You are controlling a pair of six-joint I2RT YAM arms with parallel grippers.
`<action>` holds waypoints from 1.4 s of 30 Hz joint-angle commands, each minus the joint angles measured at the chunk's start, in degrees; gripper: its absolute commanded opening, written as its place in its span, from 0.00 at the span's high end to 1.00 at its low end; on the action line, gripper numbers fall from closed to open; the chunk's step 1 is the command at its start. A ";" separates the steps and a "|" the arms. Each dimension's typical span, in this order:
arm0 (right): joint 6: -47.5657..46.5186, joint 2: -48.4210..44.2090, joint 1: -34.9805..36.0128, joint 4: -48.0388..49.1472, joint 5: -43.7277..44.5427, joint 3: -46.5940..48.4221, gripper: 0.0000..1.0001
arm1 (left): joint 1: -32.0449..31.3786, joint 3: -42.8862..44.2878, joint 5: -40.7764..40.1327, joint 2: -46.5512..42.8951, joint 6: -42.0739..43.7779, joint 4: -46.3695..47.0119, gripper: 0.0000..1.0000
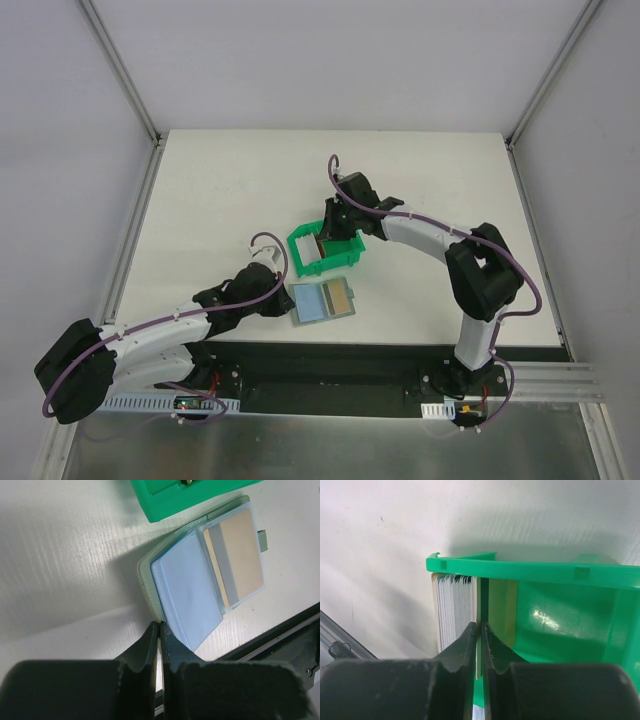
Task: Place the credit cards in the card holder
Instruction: Pick up the credit card from the storage box.
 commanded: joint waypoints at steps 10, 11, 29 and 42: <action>-2.16 3.23 0.52 -3.00 3.94 1.28 0.92 | 0.66 0.55 0.18 -0.37 0.60 1.81 1.00; -2.42 3.58 0.61 -3.44 4.20 1.63 0.92 | 0.66 0.73 0.26 -0.28 0.60 1.89 1.00; -5.50 2.97 2.55 -7.05 9.38 4.10 0.94 | 0.75 0.46 0.26 -0.72 0.51 1.89 1.00; -6.83 -14.07 1.41 -4.51 10.02 -1.87 1.00 | 0.66 -0.15 1.14 -1.86 0.86 1.89 1.00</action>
